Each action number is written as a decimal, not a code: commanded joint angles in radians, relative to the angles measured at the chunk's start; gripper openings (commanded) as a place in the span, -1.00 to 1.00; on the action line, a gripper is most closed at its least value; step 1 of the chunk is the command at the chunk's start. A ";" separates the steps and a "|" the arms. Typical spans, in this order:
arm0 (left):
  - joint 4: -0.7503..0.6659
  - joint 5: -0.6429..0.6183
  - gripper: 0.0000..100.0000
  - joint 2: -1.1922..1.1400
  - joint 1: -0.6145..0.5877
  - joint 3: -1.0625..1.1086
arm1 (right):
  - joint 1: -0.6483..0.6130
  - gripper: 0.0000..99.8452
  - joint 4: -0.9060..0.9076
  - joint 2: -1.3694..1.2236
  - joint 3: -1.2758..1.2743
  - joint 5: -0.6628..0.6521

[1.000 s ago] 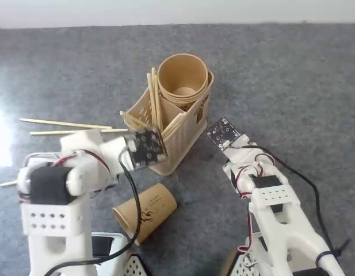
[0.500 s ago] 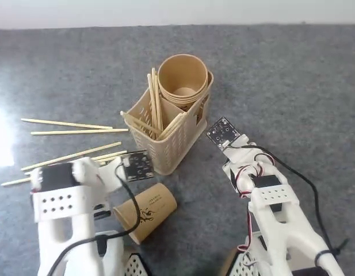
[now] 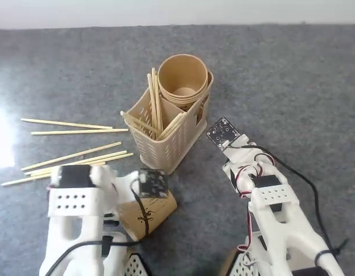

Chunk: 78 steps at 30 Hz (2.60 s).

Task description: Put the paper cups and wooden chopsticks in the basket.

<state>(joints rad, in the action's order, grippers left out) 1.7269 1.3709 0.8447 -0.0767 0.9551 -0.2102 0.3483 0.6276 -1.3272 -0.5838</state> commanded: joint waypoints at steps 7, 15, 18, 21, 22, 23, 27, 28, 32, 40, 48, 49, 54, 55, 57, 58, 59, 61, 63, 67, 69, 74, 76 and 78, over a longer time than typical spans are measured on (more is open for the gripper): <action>-0.037 -0.295 -0.63 0.011 0.330 -0.047 | -0.005 -0.82 -0.021 0.027 0.008 -0.011; -0.195 -0.446 -0.81 0.011 0.374 -0.045 | -0.005 -0.82 -0.019 0.027 0.008 -0.011; -0.227 -0.448 -0.97 0.011 0.373 -0.051 | -0.005 -0.82 -0.019 0.027 0.008 -0.011; -0.230 -0.450 -0.98 0.012 0.371 -0.068 | -0.005 -0.82 -0.019 0.027 0.008 -0.011; -0.229 -0.450 -0.97 0.012 0.371 -0.082 | -0.005 -0.82 -0.019 0.027 0.008 -0.011; -0.227 -0.450 -0.97 0.012 0.371 -0.097 | -0.005 -0.82 -0.019 0.027 0.008 -0.011; -0.229 -0.450 -0.97 0.012 0.371 -0.127 | -0.005 -0.82 -0.019 0.027 0.008 -0.011; -0.227 -0.450 -0.98 0.012 0.371 -0.130 | -0.005 -0.82 -0.019 0.027 0.008 -0.011; -0.178 -0.450 -0.98 0.012 0.373 -0.186 | -0.005 -0.82 -0.021 0.027 0.008 -0.011; 0.029 -0.451 -0.98 0.012 0.381 -0.572 | -0.002 -0.82 -0.021 0.027 0.008 -0.012; 0.029 -0.466 -0.98 0.000 0.381 -0.871 | -0.004 -0.82 -0.019 0.027 0.008 -0.012; 0.028 -0.468 -0.98 0.000 0.382 -0.928 | -0.004 -0.82 -0.019 0.027 0.008 -0.012; 0.026 -0.569 -0.98 0.000 0.434 -1.142 | -0.004 -0.82 -0.019 0.027 0.008 -0.012; 0.026 -0.585 -0.98 0.000 0.450 -1.165 | -0.004 -0.82 -0.021 0.027 0.008 -0.012; 0.005 -0.621 -0.98 -0.005 0.494 -1.185 | -0.004 -0.82 -0.021 0.027 0.008 -0.012; -0.012 -0.646 -0.98 -0.017 0.511 -1.193 | -0.004 -0.82 -0.021 0.027 0.008 -0.012; -0.031 -0.666 -0.98 -0.032 0.523 -1.194 | -0.004 -0.82 -0.021 0.027 0.008 -0.012; -0.078 -0.713 -0.98 -0.071 0.539 -1.213 | -0.004 -0.82 -0.021 0.027 0.008 -0.012; -0.146 -0.756 -0.98 -0.124 0.539 -1.242 | -0.004 -0.82 -0.021 0.027 0.008 -0.012; -0.233 -0.810 -0.98 -0.288 0.532 -1.356 | -0.004 -0.82 -0.021 0.027 0.008 -0.012; -0.238 -0.816 -0.98 -0.385 0.531 -1.446 | -0.004 -0.82 -0.021 0.027 0.008 -0.012; -0.167 -0.864 -0.98 -0.667 0.531 -1.747 | -0.004 -0.82 -0.021 0.027 0.008 -0.012; -0.120 -0.891 -0.98 -0.786 0.522 -1.876 | -0.004 -0.82 -0.021 0.027 0.008 -0.012; -0.068 -0.925 -0.98 -0.893 0.496 -2.006 | -0.004 -0.82 -0.021 0.027 0.008 -0.012</action>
<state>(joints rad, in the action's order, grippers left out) 1.5796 0.5040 0.1496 0.4526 -0.7864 -0.2102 0.3483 0.6276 -1.3272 -0.5838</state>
